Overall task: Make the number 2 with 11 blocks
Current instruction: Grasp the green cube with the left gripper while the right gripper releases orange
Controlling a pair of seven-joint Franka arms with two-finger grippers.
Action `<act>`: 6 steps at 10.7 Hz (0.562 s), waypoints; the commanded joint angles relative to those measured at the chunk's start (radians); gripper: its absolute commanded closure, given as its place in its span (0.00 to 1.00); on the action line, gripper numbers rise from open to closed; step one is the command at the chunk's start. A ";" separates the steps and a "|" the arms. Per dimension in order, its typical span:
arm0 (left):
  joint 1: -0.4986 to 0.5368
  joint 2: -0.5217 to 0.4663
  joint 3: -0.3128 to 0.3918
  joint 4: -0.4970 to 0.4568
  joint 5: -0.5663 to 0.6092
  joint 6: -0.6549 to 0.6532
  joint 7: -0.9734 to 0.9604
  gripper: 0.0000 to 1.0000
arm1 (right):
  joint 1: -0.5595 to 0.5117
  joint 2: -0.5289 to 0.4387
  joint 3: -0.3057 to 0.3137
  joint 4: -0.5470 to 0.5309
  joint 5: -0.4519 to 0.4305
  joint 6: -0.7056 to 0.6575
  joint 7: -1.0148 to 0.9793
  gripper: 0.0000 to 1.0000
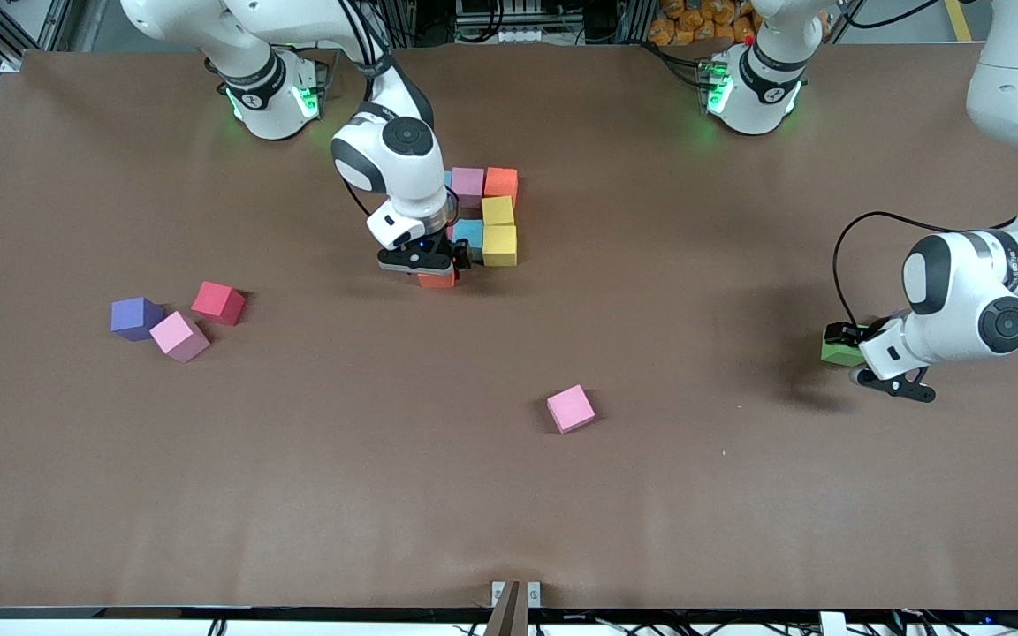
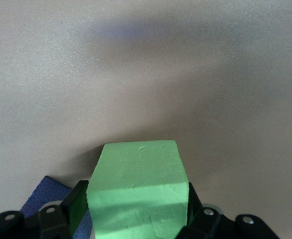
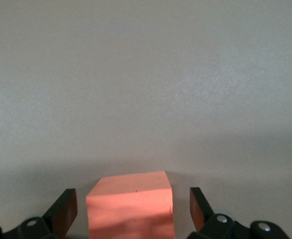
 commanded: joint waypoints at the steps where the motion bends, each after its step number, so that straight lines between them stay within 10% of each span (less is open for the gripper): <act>1: 0.006 -0.009 -0.003 -0.011 0.025 0.004 0.012 0.27 | -0.021 -0.037 -0.006 0.015 -0.026 -0.030 -0.024 0.00; 6: 0.003 -0.012 -0.003 -0.002 0.025 0.004 0.010 0.56 | -0.093 -0.066 -0.003 0.086 -0.019 -0.131 -0.185 0.00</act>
